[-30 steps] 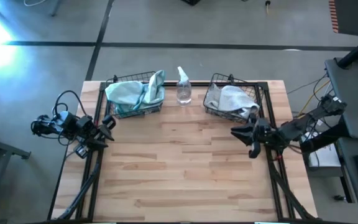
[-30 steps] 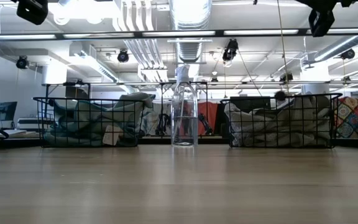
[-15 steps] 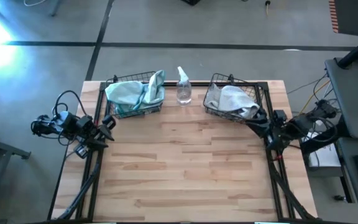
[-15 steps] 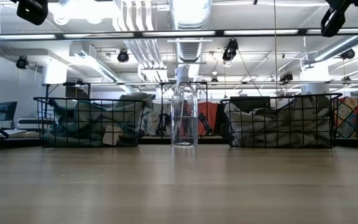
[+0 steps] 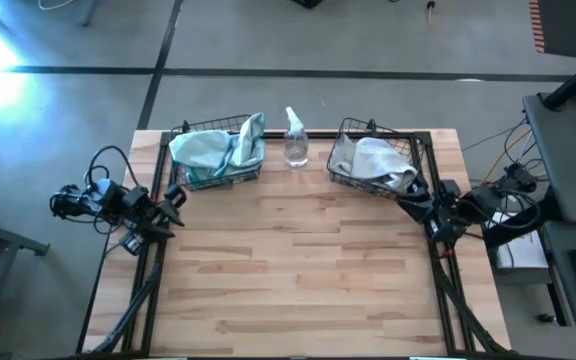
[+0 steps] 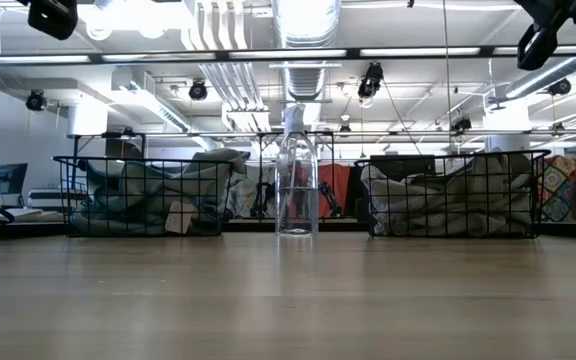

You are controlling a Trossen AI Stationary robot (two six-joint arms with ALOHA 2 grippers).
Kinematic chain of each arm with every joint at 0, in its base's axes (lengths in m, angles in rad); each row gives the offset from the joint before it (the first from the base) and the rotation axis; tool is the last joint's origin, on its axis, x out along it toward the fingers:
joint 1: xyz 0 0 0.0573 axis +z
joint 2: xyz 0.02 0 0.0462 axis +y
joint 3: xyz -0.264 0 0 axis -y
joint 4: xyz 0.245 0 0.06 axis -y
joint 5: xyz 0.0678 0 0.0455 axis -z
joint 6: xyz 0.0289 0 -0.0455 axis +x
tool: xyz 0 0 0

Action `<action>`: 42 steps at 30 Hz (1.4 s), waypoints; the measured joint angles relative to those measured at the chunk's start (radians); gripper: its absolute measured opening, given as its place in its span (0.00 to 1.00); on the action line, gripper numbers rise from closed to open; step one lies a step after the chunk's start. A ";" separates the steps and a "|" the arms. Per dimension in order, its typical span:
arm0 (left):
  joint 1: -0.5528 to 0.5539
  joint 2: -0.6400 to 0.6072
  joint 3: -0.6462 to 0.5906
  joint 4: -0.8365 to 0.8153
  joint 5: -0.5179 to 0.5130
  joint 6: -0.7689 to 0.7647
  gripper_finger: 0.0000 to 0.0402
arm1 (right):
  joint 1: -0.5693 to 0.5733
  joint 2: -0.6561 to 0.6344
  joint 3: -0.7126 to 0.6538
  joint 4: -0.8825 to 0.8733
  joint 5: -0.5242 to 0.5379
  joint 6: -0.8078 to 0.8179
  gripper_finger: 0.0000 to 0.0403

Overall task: Sort microfiber towel by color & place in baskets
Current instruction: Return to Home Position

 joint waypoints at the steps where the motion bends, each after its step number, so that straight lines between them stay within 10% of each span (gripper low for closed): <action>1: 0.000 0.000 0.000 -0.002 0.000 0.002 0.30 | 0.000 -0.005 -0.003 -0.002 -0.013 -0.004 0.16; 42: 0.000 0.000 -0.001 -0.226 0.000 0.238 0.30 | 0.000 -0.042 -0.178 0.077 -0.451 -0.058 0.16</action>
